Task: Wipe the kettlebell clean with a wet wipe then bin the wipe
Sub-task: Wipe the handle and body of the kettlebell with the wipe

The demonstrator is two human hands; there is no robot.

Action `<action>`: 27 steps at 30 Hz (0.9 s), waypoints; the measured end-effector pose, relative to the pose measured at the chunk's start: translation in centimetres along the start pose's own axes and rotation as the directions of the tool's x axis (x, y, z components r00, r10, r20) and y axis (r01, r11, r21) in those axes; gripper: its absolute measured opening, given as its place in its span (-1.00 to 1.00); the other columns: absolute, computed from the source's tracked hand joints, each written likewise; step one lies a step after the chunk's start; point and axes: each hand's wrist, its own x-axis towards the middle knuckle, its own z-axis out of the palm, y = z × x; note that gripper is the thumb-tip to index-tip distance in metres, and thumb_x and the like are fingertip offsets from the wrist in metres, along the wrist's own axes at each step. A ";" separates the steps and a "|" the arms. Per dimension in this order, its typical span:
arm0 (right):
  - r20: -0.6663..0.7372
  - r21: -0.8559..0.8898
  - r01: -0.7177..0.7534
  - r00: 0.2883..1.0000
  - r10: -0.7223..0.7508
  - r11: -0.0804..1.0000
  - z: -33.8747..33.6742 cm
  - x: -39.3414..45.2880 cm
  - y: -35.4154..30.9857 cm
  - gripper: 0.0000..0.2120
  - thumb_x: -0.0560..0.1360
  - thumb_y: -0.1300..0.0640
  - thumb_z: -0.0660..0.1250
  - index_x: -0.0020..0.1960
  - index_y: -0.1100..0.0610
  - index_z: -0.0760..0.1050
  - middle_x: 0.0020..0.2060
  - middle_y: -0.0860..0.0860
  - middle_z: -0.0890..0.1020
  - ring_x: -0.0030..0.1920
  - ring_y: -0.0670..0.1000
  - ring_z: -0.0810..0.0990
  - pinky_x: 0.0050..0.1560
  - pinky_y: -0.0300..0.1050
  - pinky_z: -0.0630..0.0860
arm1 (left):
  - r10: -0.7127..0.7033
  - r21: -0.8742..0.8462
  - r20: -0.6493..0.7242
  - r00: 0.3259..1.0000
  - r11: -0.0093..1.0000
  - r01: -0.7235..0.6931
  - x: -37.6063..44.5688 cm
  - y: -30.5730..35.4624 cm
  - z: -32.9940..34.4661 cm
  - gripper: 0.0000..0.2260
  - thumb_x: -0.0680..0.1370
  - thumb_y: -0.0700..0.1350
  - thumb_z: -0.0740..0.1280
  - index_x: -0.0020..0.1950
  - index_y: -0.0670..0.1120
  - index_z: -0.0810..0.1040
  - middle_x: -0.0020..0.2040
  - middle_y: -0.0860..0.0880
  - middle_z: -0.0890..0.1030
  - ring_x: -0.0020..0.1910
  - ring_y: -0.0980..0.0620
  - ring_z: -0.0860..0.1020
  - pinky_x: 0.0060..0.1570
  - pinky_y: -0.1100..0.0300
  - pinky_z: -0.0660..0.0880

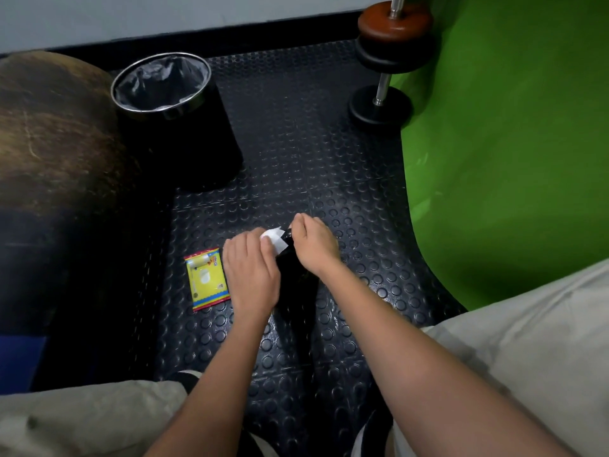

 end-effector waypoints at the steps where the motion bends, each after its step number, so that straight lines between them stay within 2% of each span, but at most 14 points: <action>1: 0.002 -0.004 0.003 1.000 -0.003 1.000 0.1 0.0 0.0 -0.55 0.69 -0.10 -0.07 0.05 0.07 0.54 0.07 0.03 0.58 0.16 0.13 0.51 0.31 0.25 0.38 | -0.025 -0.041 -0.025 0.999 0.999 0.024 -0.2 -0.4 0.3 -0.72 0.71 -0.09 0.02 0.19 -0.12 0.50 0.04 -0.04 0.52 0.05 -0.08 0.44 0.28 -0.04 0.33; 5: 0.000 -0.010 0.006 1.000 -0.006 1.000 0.2 0.2 0.0 -0.55 0.69 -0.11 -0.09 0.00 0.06 0.52 0.04 0.02 0.57 0.14 0.13 0.51 0.30 0.26 0.38 | -0.266 -0.270 -0.093 0.959 0.934 0.233 -0.6 -0.7 0.9 -0.69 0.72 -0.06 -0.01 0.25 -0.15 0.46 0.14 -0.06 0.49 0.15 -0.04 0.41 0.25 0.05 0.33; 8: -0.011 -0.021 0.011 1.000 -0.012 1.000 0.2 0.2 0.0 -0.56 0.69 -0.11 -0.10 -0.11 0.03 0.46 -0.02 0.00 0.56 0.10 0.11 0.51 0.29 0.26 0.39 | -0.447 -0.480 -0.042 0.893 0.793 0.375 -0.8 -1.0 1.2 -0.65 0.72 -0.01 -0.05 0.18 -0.17 0.44 0.09 -0.08 0.47 0.10 -0.02 0.41 0.22 0.03 0.36; 9: -0.016 -0.026 0.013 1.000 -0.013 1.000 0.3 0.2 0.0 -0.57 0.69 -0.12 -0.10 -0.16 0.00 0.42 -0.03 0.00 0.56 0.10 0.11 0.51 0.28 0.27 0.39 | -0.541 -0.553 0.034 0.840 0.690 0.466 -0.6 -1.2 1.2 -0.64 0.71 0.03 -0.05 0.17 -0.16 0.44 0.10 -0.07 0.48 0.10 0.00 0.42 0.25 -0.01 0.37; 10: -0.019 -0.028 0.015 1.000 -0.016 1.000 0.3 0.2 0.0 -0.57 0.68 -0.12 -0.11 -0.19 -0.01 0.39 -0.04 -0.01 0.56 0.09 0.10 0.51 0.28 0.28 0.39 | -0.643 -0.622 0.141 0.753 0.534 0.573 -0.3 -1.3 1.0 -0.61 0.69 0.09 -0.02 0.21 -0.13 0.47 0.15 -0.05 0.51 0.14 0.01 0.46 0.30 -0.03 0.39; 11: -0.021 -0.026 0.016 1.000 -0.017 1.000 0.4 0.2 0.0 -0.57 0.68 -0.13 -0.11 -0.21 -0.02 0.37 -0.05 -0.01 0.56 0.09 0.10 0.51 0.28 0.28 0.39 | -0.723 -0.675 0.294 0.625 0.306 0.671 0.3 -1.4 0.6 -0.58 0.65 0.15 0.02 0.24 -0.08 0.51 0.19 -0.04 0.56 0.17 0.00 0.50 0.30 -0.01 0.42; 12: -0.022 -0.025 0.015 1.000 -0.016 1.000 0.4 0.2 0.0 -0.57 0.67 -0.13 -0.11 -0.20 -0.02 0.38 -0.05 -0.01 0.56 0.10 0.10 0.51 0.28 0.28 0.40 | -0.738 -0.676 0.450 0.503 0.087 0.732 0.9 -1.6 0.1 -0.59 0.60 0.18 0.07 0.17 -0.05 0.56 0.13 -0.03 0.61 0.10 -0.03 0.56 0.19 0.05 0.50; 13: -0.020 -0.024 0.011 1.000 -0.012 1.000 0.4 0.2 0.0 -0.57 0.68 -0.13 -0.11 -0.18 -0.01 0.40 -0.05 -0.01 0.56 0.10 0.10 0.51 0.28 0.28 0.40 | -0.712 -0.638 0.563 0.419 -0.051 0.769 1.4 -2.1 -0.3 -0.65 0.57 0.15 0.11 0.04 -0.03 0.58 -0.01 -0.03 0.64 -0.06 -0.03 0.60 -0.03 0.14 0.55; 14: -0.018 -0.025 0.009 1.000 -0.010 1.000 0.3 0.2 0.0 -0.56 0.68 -0.13 -0.11 -0.17 0.00 0.42 -0.04 -0.01 0.55 0.10 0.10 0.51 0.28 0.28 0.40 | -0.667 -0.595 0.634 0.392 -0.098 0.798 1.7 -2.3 -0.8 -0.71 0.58 0.11 0.12 -0.06 -0.02 0.56 -0.15 -0.01 0.62 -0.23 0.00 0.58 -0.25 0.22 0.52; 15: -0.016 -0.026 0.009 1.000 -0.009 1.000 0.2 0.1 -0.1 -0.57 0.68 -0.12 -0.10 -0.16 0.01 0.42 -0.05 -0.01 0.55 0.09 0.10 0.51 0.28 0.28 0.40 | -0.623 -0.557 0.672 0.400 -0.069 0.828 2.0 -2.4 -1.4 -0.73 0.59 0.06 0.12 -0.10 -0.02 0.55 -0.22 -0.01 0.60 -0.33 0.04 0.55 -0.37 0.27 0.48; 17: -0.008 -0.031 0.008 1.000 -0.008 0.999 0.1 0.0 -0.2 -0.57 0.68 -0.11 -0.10 -0.16 0.02 0.42 -0.04 -0.01 0.55 0.08 0.10 0.51 0.29 0.27 0.40 | -0.576 -0.503 0.676 0.459 0.095 0.859 2.7 -3.1 -2.2 -0.72 0.61 0.01 0.10 -0.08 -0.04 0.55 -0.23 -0.03 0.59 -0.40 0.07 0.55 -0.43 0.30 0.45; 20: 0.002 -0.036 -0.001 1.000 0.001 0.999 0.0 0.0 -0.3 -0.56 0.68 -0.10 -0.09 -0.10 0.06 0.47 -0.03 -0.02 0.55 0.08 0.09 0.51 0.28 0.25 0.41 | -0.535 -0.380 0.618 0.576 0.438 0.814 4.3 -3.5 -3.1 -0.69 0.59 0.00 0.09 -0.05 -0.13 0.57 -0.05 -0.16 0.64 -0.15 -0.06 0.56 -0.18 0.12 0.41; 23: -0.002 -0.033 -0.009 1.000 0.009 0.999 -0.1 0.0 -0.3 -0.56 0.67 -0.09 -0.08 -0.06 0.08 0.49 -0.01 -0.01 0.55 0.07 0.10 0.51 0.27 0.23 0.43 | -0.380 -0.113 0.564 0.733 0.844 0.524 5.9 -2.0 -3.8 -0.66 0.66 -0.09 0.04 0.02 -0.28 0.52 0.12 -0.33 0.58 0.06 -0.24 0.50 -0.01 0.00 0.35; 27: 0.003 -0.031 -0.018 1.000 0.018 0.999 -0.3 0.0 -0.1 -0.58 0.66 -0.07 -0.07 0.00 0.08 0.51 0.03 0.01 0.55 0.08 0.12 0.52 0.27 0.22 0.44 | -0.234 0.108 0.539 0.809 0.972 0.209 5.9 0.5 -3.6 -0.65 0.67 -0.14 0.00 0.08 -0.30 0.52 0.15 -0.33 0.58 0.13 -0.33 0.51 0.12 -0.06 0.46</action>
